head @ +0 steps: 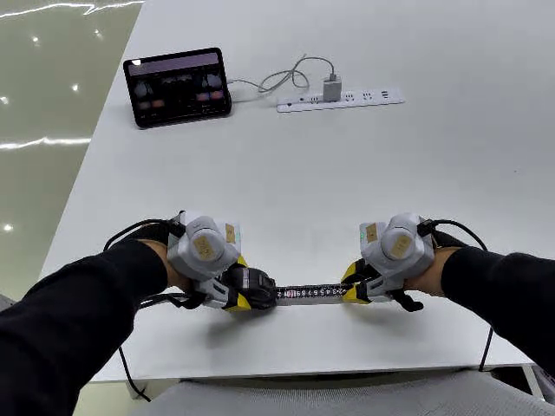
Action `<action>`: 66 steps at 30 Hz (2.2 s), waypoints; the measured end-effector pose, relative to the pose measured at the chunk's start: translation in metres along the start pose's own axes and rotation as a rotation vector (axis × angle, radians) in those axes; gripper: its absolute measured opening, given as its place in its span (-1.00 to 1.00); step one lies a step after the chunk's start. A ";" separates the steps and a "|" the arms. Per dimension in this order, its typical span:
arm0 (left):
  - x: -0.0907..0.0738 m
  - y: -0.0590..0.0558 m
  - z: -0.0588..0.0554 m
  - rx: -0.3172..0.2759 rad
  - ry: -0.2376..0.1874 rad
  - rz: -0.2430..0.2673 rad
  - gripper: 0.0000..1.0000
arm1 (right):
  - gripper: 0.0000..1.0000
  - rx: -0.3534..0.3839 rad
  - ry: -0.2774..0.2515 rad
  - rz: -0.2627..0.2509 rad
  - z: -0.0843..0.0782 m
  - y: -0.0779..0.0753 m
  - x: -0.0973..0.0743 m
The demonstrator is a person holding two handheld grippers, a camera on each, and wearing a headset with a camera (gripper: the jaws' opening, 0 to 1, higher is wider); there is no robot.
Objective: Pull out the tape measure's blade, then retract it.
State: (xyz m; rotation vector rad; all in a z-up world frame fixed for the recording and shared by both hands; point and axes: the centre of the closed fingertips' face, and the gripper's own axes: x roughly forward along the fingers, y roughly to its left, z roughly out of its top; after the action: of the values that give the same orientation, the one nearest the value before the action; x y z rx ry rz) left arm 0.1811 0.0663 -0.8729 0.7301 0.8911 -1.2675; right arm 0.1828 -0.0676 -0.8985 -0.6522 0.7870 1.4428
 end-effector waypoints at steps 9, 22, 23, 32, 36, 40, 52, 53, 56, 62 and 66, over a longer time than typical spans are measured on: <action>0.000 0.000 0.000 -0.006 -0.005 0.004 -0.36 | -0.82 -0.010 0.007 -0.005 -0.002 -0.001 -0.001; 0.000 -0.001 0.001 -0.005 -0.003 0.007 -0.36 | -0.82 0.005 0.017 -0.002 -0.005 0.000 -0.003; 0.000 -0.001 0.001 -0.004 -0.003 0.007 -0.36 | -0.82 0.005 0.017 -0.002 -0.005 0.000 -0.003; 0.000 -0.001 0.001 -0.006 -0.002 0.011 -0.36 | -0.82 0.003 0.017 -0.002 -0.008 -0.001 -0.006; 0.000 -0.001 0.001 -0.008 -0.001 0.015 -0.36 | -0.82 0.000 0.020 -0.006 -0.010 -0.001 -0.007; 0.000 -0.001 0.001 -0.008 -0.001 0.016 -0.36 | -0.82 -0.001 0.023 -0.009 -0.012 -0.002 -0.009; 0.000 -0.001 0.001 -0.012 -0.001 0.015 -0.36 | -0.82 0.004 0.037 -0.011 -0.019 -0.003 -0.015; 0.000 -0.001 0.001 -0.013 -0.002 0.016 -0.36 | -0.82 0.005 0.038 -0.012 -0.020 -0.003 -0.015; 0.000 0.000 0.001 -0.013 -0.003 0.017 -0.36 | -0.82 0.006 0.040 -0.013 -0.021 -0.003 -0.016; 0.000 -0.001 0.001 -0.009 0.000 0.017 -0.36 | -0.82 0.013 0.046 -0.015 -0.024 -0.004 -0.018; 0.000 -0.001 0.001 -0.009 0.001 0.016 -0.36 | -0.82 0.015 0.050 -0.017 -0.026 -0.004 -0.020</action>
State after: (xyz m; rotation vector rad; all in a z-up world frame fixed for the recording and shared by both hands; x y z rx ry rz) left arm 0.1804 0.0656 -0.8725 0.7292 0.8894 -1.2481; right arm 0.1855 -0.1006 -0.8982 -0.6844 0.8292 1.4082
